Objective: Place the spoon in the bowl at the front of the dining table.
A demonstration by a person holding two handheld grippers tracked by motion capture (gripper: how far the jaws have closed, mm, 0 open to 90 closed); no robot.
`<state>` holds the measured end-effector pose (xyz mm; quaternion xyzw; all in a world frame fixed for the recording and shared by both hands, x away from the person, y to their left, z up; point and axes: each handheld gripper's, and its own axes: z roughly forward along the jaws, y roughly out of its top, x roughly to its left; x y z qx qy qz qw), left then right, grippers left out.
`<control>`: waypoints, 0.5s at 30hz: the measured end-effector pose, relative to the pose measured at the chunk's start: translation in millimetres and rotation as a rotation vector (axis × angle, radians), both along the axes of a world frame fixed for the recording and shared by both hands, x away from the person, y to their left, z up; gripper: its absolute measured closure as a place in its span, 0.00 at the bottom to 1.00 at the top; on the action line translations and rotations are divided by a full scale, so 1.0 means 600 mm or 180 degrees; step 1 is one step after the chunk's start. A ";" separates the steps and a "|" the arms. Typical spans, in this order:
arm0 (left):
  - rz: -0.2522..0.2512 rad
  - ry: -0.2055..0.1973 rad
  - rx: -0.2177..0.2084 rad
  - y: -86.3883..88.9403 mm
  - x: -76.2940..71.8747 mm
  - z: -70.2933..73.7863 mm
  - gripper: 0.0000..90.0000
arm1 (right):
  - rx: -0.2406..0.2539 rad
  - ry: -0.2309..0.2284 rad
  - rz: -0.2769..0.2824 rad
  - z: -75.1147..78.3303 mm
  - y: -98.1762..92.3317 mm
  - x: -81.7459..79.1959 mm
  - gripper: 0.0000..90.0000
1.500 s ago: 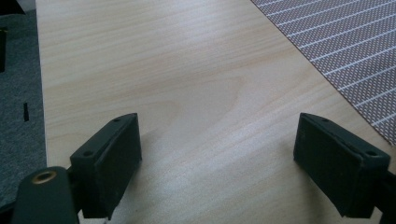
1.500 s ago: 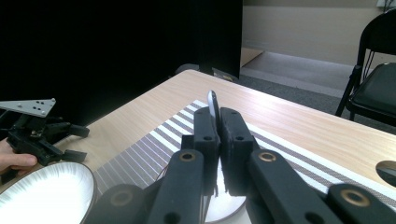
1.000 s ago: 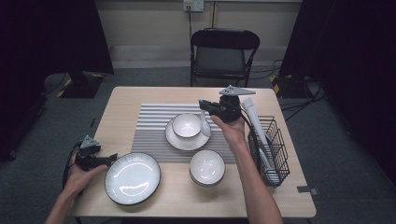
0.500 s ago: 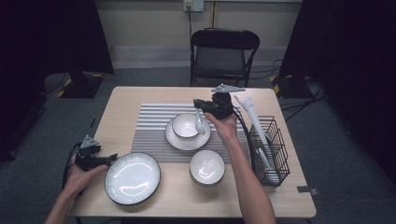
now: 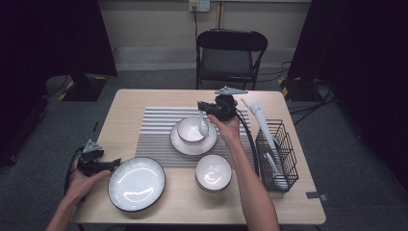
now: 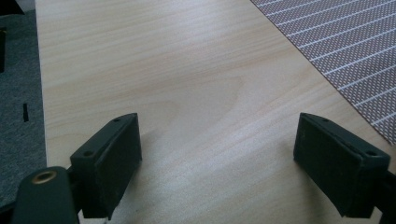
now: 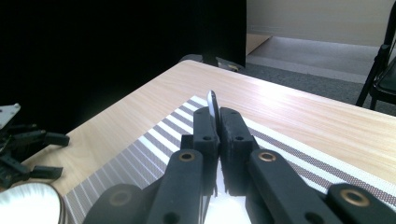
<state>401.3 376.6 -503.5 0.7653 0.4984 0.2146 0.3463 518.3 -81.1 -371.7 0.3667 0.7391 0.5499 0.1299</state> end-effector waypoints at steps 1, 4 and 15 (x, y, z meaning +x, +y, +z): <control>0.0000 0.0000 -0.0001 0.000 0.000 0.000 0.16 | 0.0016 0.0004 -0.0005 -0.001 0.001 0.002 0.97; 0.0000 0.0003 -0.0001 0.000 0.000 0.000 0.16 | 0.0006 0.0014 -0.0026 -0.008 0.003 0.006 0.97; -0.0002 -0.0001 0.0001 0.000 0.000 0.000 0.16 | 0.0015 -0.0003 0.0018 -0.008 0.006 0.003 0.96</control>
